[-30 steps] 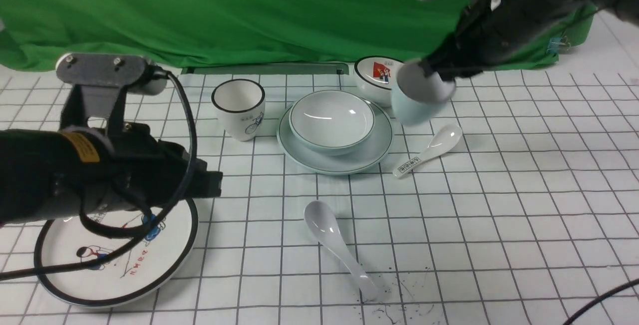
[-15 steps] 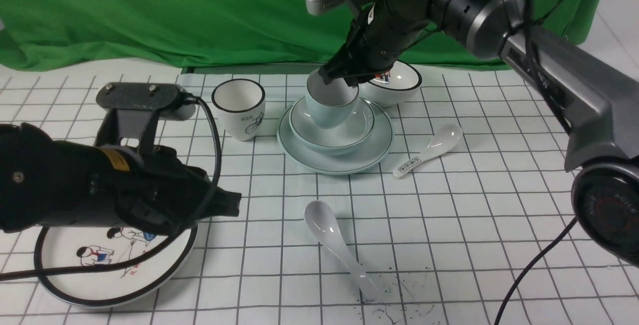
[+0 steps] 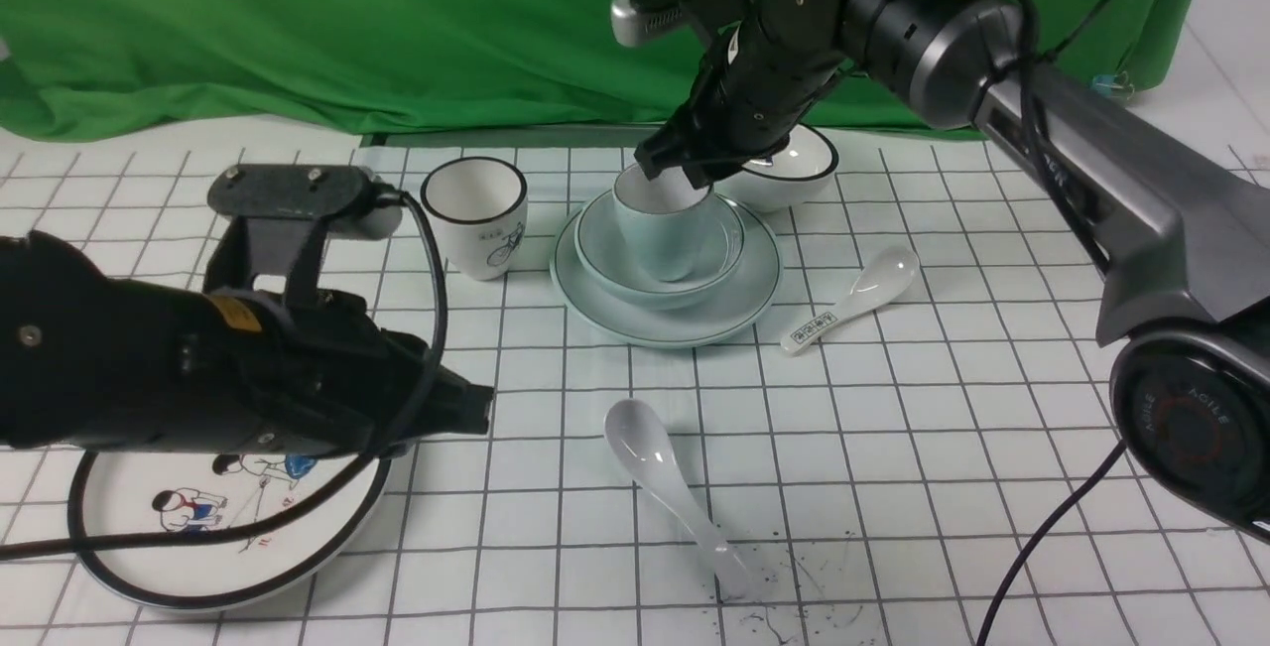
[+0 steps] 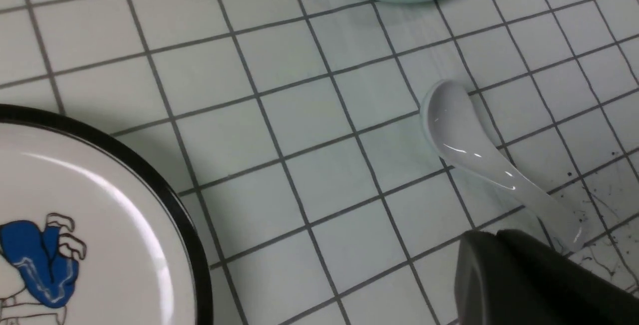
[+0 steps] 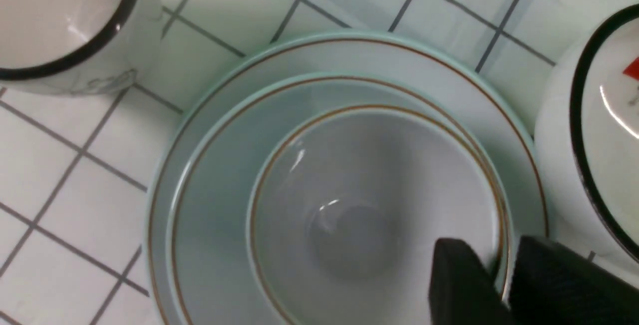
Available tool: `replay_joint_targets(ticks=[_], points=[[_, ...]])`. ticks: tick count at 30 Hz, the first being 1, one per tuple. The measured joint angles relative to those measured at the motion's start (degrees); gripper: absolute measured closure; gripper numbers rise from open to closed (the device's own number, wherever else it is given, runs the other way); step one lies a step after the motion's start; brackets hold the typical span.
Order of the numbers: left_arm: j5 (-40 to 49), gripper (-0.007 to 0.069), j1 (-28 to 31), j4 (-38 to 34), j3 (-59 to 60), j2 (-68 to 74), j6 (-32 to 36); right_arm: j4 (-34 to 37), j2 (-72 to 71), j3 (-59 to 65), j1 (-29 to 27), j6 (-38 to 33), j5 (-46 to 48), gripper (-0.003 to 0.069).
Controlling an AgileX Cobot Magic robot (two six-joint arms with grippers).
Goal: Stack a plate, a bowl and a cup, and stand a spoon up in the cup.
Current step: Use the right arm to put the blue teacup into the blue rice bowl in the middle, then use the left arm to grab a blue soup spoon
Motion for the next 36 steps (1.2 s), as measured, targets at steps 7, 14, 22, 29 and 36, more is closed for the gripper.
replay_joint_targets(ticks=[7, 14, 22, 29, 36], points=[[0.4, 0.0659, 0.0, -2.6, 0.0, 0.0, 2.5, 0.0, -0.4, 0.1, 0.0, 0.0, 0.4, 0.0421], [-2.1, 0.0506, -4.8, -4.1, -1.5, 6.3, 4.5, 0.1, -12.9, 5.0, 0.0, -0.3, 4.9, 0.0421], [-6.3, 0.0225, -6.7, -0.1, -9.3, 21.2, 4.4, -0.1, -33.1, 18.4, 0.0, -0.3, 9.5, 0.0421], [2.9, 0.0245, -7.9, -0.4, -16.4, 29.7, -1.3, -1.3, -48.5, 40.7, 0.0, 0.2, 7.5, 0.0421], [2.6, 0.0251, -12.4, 5.9, -17.9, 30.3, -12.0, -8.2, -61.5, 63.3, 0.0, 5.3, -2.7, 0.0421]])
